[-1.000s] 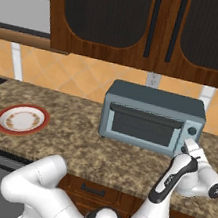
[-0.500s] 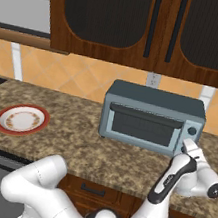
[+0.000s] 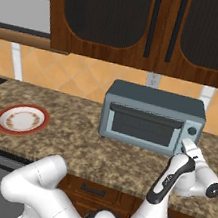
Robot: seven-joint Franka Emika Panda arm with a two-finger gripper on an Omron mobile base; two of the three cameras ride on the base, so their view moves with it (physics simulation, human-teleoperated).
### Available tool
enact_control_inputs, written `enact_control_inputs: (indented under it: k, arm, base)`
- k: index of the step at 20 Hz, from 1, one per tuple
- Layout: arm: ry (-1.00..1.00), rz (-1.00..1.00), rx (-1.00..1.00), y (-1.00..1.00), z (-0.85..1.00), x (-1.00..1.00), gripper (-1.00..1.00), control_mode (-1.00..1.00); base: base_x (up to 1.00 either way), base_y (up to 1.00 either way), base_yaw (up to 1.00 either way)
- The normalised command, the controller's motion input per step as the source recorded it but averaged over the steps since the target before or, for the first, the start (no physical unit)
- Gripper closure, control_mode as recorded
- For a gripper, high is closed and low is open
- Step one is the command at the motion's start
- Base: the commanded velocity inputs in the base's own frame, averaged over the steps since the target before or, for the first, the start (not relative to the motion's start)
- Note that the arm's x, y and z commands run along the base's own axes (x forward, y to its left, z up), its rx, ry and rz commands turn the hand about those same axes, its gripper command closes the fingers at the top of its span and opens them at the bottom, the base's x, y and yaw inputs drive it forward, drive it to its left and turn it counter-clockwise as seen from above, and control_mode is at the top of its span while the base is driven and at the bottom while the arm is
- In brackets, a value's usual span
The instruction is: Pick up the kebab skewer and baguette bread, and place them inside the toaster oven. Close the toaster oven door and start by setting the timer.
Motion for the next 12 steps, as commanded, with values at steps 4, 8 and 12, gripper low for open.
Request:
enact_control_inputs:
  k: [4,8,12]
  arm:
    - [0.0,0.0,0.0,0.0,0.0,0.0,-1.0,-1.0]
    - [0.0,0.0,0.0,0.0,0.0,0.0,-1.0,-1.0]
    - [-0.02,0.0,0.0,0.0,0.0,0.0,1.0,-1.0]
  base:
    - [0.0,0.0,0.0]
    - [0.0,0.0,0.0]
    - [0.0,0.0,0.0]
